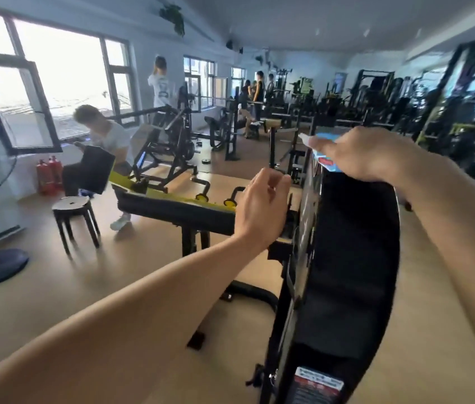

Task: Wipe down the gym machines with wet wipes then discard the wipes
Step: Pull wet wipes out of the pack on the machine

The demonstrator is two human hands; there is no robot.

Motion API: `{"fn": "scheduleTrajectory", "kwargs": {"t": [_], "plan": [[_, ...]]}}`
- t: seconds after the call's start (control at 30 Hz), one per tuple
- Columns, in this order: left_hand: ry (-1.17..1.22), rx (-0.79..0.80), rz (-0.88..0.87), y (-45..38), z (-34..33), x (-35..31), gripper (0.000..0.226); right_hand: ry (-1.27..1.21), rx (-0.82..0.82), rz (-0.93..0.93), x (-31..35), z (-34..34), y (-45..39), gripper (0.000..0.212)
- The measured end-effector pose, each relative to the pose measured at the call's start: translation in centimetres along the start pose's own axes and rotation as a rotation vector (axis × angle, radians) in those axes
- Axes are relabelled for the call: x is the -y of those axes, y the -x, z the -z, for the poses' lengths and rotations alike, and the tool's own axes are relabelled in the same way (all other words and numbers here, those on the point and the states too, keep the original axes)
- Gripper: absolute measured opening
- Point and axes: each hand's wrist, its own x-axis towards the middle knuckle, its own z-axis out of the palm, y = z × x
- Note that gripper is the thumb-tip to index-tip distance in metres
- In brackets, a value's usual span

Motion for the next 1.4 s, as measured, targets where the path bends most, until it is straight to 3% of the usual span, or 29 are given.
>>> {"fn": "scheduleTrajectory", "kwargs": {"t": [0.13, 0.3, 0.43, 0.5, 0.57, 0.77, 0.93, 1.07, 1.4], "plan": [[0.084, -0.037, -0.028, -5.2, -3.0, -2.5, 0.020, -0.095, 0.081, 0.170, -1.8, 2.2, -1.2, 0.040], [0.356, 0.021, -0.029, -9.7, -4.4, -4.2, 0.030, -0.197, 0.090, 0.195, -3.3, 2.8, -2.7, 0.009], [0.317, 0.304, -0.084, -12.4, -4.1, -4.0, 0.023, -0.197, 0.122, 0.167, -3.8, 2.9, -4.2, 0.014], [0.256, 0.472, -0.135, -13.3, -3.4, -3.1, 0.030, -0.236, 0.130, 0.143, -3.9, 2.9, -4.4, 0.004], [0.219, 0.632, -0.163, -14.3, -2.6, -2.2, 0.035, -0.219, 0.129, 0.125, -3.9, 2.9, -4.6, 0.008], [0.056, 0.835, -0.195, -18.1, -3.0, -3.5, 0.024, -0.176, 0.162, 0.038, -3.0, 3.5, -5.4, 0.014], [-0.163, 1.168, -0.267, -19.5, -3.1, -5.3, 0.072, -0.195, 0.176, -0.087, -2.8, 4.4, -5.1, 0.013], [-0.364, 1.193, -0.356, -19.7, -3.2, -6.5, 0.088, -0.170, 0.239, -0.215, -2.7, 4.8, -5.5, 0.034], [-0.389, 1.130, -0.355, -19.6, -3.9, -6.1, 0.058, 0.047, 0.255, -0.242, -0.8, 4.8, -6.9, 0.019]]}}
